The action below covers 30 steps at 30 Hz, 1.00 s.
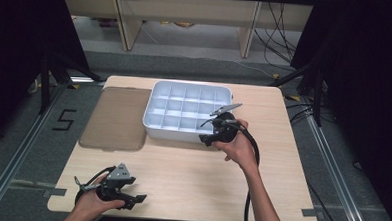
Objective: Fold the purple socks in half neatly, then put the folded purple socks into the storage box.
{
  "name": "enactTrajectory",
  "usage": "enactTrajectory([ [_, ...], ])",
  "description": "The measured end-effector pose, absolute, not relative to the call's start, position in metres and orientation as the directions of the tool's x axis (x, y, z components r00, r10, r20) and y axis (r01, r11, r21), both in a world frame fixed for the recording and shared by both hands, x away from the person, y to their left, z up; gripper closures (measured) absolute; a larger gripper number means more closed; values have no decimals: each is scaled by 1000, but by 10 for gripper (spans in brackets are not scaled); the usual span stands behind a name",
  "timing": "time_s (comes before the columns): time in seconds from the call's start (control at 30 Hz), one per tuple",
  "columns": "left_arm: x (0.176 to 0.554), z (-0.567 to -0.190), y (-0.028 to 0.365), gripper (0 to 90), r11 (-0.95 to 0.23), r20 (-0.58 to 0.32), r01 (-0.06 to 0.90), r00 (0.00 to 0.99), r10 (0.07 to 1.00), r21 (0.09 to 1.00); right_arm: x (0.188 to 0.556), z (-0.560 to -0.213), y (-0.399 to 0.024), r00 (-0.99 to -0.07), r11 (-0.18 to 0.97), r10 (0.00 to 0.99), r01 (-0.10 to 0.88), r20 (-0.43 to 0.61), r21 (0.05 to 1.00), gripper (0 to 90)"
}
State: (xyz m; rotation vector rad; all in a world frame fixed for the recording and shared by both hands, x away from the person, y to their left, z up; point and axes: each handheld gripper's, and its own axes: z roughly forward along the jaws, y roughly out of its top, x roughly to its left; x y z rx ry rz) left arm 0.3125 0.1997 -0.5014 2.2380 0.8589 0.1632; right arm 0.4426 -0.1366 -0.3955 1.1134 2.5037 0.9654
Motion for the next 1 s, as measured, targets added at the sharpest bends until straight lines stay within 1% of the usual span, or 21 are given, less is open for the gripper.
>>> enactTrajectory([
  [0.1, 313, -503, 199, 241, -509, -141, 551, 758, 636, 661, 433, -400, -136, -695, 483, 717, 553, 57, 679, 320],
  [0.37, 314, -500, 200, 241, -504, -138, 543, 760, 635, 672, 418, -407, -132, -708, 486, 703, 544, 64, 684, 315],
  [0.4, 314, -500, 199, 241, -489, -148, 547, 755, 639, 680, 415, -409, -132, -711, 483, 699, 551, 80, 681, 315],
  [0.5, 315, -501, 200, 241, -503, -139, 548, 756, 639, 669, 410, -417, -132, -719, 487, 690, 544, 81, 683, 315],
  [0.6, 313, -503, 199, 241, -508, -135, 547, 758, 638, 666, 407, -424, -131, -728, 511, 680, 558, 89, 653, 310],
  [0.67, 311, -502, 199, 241, -517, -136, 537, 769, 624, 666, 404, -427, -130, -715, 507, 693, 578, 96, 639, 309],
  [0.7, 311, -503, 198, 241, -504, -142, 548, 758, 636, 668, 403, -428, -131, -709, 506, 698, 585, 98, 634, 309],
  [0.73, 312, -501, 200, 241, -525, -130, 533, 773, 620, 664, 403, -430, -131, -717, 509, 690, 576, 96, 640, 309],
  [0.77, 312, -501, 200, 241, -508, -140, 545, 761, 633, 667, 403, -431, -133, -728, 514, 680, 560, 90, 649, 309],
  [0.8, 313, -501, 201, 241, -506, -137, 542, 761, 634, 671, 400, -433, -132, -706, 495, 701, 582, 100, 645, 307],
  [0.83, 313, -501, 201, 241, -495, -146, 552, 754, 641, 671, 400, -432, -135, -730, 523, 678, 556, 80, 646, 307],
  [0.87, 314, -500, 201, 241, -499, -141, 548, 755, 640, 671, 400, -435, -136, -745, 527, 662, 541, 82, 656, 307],
  [0.9, 315, -500, 202, 241, -506, -132, 539, 761, 635, 673, 398, -436, -137, -734, 512, 673, 549, 88, 661, 307],
  [0.93, 315, -501, 201, 241, -487, -146, 551, 750, 646, 678, 397, -435, -138, -733, 522, 674, 558, 89, 646, 307],
  [1.0, 316, -501, 201, 241, -497, -135, 551, 749, 648, 670, 395, -439, -141, -739, 526, 668, 552, 88, 647, 307],
])
